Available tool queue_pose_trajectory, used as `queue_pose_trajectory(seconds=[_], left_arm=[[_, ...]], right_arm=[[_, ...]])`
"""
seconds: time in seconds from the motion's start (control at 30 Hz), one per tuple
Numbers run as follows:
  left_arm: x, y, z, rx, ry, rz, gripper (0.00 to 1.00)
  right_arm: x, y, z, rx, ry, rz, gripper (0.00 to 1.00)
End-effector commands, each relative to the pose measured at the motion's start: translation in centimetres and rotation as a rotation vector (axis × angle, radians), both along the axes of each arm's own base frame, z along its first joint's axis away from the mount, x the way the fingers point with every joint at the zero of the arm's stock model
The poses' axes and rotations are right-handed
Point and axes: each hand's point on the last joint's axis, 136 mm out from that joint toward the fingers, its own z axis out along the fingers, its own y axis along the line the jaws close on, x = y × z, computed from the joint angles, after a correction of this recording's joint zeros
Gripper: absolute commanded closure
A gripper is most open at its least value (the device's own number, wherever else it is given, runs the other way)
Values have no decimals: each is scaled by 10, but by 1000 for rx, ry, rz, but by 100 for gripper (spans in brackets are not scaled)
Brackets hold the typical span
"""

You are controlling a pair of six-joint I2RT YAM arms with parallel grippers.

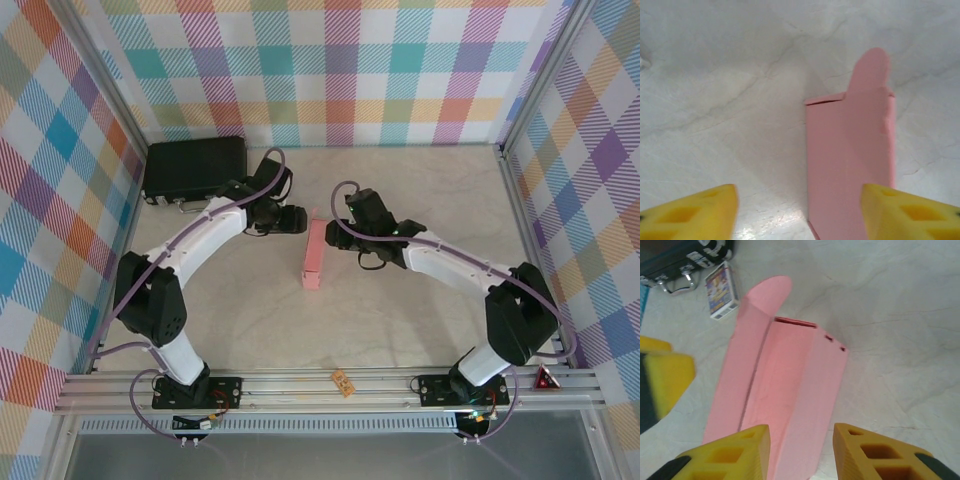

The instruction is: Fold the paper box

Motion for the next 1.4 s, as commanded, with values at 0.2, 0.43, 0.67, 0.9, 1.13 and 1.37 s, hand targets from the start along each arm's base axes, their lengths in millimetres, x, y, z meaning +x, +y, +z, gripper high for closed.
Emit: queue_pose_trajectory(seconds=[0.2, 0.43, 0.67, 0.9, 1.13, 1.37], left_arm=[[-14, -45, 9, -13, -58, -98, 6], [-13, -57, -23, 128, -3, -127, 5], [-12, -55, -44, 257, 26, -145, 13], [-13, -59, -50, 290, 32, -191, 29], [-11, -55, -54, 343, 32, -230, 36], [-7, -54, -55, 381, 28, -273, 47]], right_arm=[[-7, -52, -23, -73, 43, -94, 61], [-11, -69, -24, -66, 49, -127, 61], [-13, -78, -24, -62, 50, -149, 61], [-13, -82, -27, -63, 62, -159, 61], [-14, -86, -29, -64, 67, -171, 61], [-16, -90, -32, -66, 77, -177, 61]])
